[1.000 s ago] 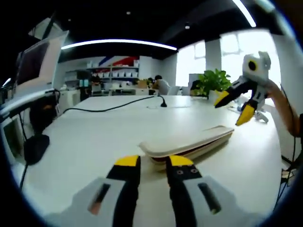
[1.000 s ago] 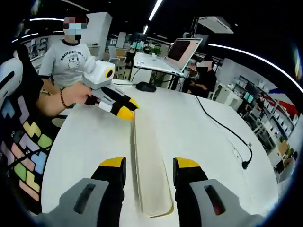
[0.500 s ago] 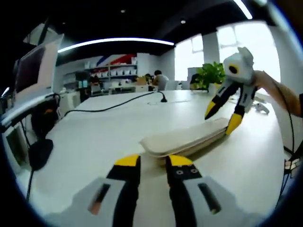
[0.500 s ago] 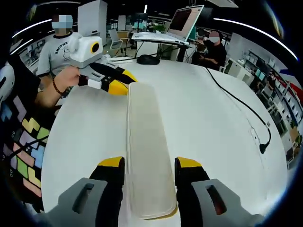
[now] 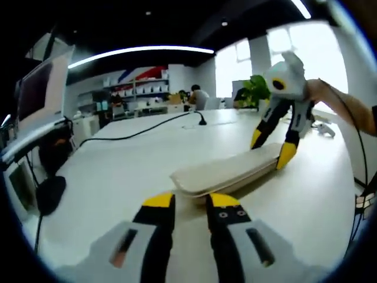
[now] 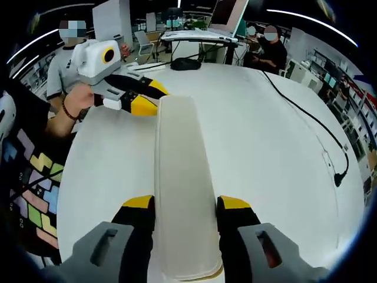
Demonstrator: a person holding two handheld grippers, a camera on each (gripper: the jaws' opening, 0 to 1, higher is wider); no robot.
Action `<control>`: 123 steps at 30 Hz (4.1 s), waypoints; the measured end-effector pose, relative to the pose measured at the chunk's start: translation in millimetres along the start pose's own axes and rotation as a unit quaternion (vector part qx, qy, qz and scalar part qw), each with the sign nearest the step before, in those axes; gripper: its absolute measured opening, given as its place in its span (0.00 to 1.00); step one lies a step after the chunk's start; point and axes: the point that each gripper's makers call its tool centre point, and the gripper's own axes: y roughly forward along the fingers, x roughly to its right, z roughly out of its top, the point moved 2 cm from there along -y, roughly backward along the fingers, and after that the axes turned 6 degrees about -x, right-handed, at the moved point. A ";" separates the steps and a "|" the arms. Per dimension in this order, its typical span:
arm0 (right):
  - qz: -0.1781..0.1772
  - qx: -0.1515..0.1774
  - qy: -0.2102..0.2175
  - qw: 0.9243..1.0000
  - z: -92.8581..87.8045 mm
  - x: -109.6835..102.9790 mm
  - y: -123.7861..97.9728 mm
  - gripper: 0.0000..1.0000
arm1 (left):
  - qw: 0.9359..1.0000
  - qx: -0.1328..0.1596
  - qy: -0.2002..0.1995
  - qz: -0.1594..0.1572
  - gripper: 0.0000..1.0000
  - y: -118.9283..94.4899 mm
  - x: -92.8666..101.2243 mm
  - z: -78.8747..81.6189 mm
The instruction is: Arrange the utensils inside the cutlery case until each visible utensil rests in its matching compartment.
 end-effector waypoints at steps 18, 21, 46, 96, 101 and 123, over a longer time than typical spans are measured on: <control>-0.005 -0.002 0.003 1.000 2.5 0.5 -4.4 0.41 | 1.000 0.001 0.002 -0.014 0.23 -2.0 7.6 -0.2; -0.006 -0.002 0.003 1.000 1.9 0.3 -4.6 0.41 | 0.999 0.012 -0.018 -0.034 0.23 -6.1 5.6 3.6; -0.036 -0.023 -0.024 0.999 0.1 -0.6 -0.5 0.42 | 0.966 0.037 -0.234 -0.100 0.25 -8.4 -6.0 16.9; -0.017 0.013 0.016 1.000 -8.9 4.6 -2.4 0.45 | 0.982 0.019 -0.182 -0.054 0.05 2.0 -5.6 12.7; -0.019 0.019 0.018 0.999 -8.8 4.4 -2.8 0.45 | 0.985 0.017 -0.168 -0.040 0.06 0.8 -8.5 13.0; -0.011 0.037 0.057 0.998 -10.5 7.3 -3.3 0.46 | 0.999 -0.002 -0.047 -0.004 0.12 6.0 -7.7 24.3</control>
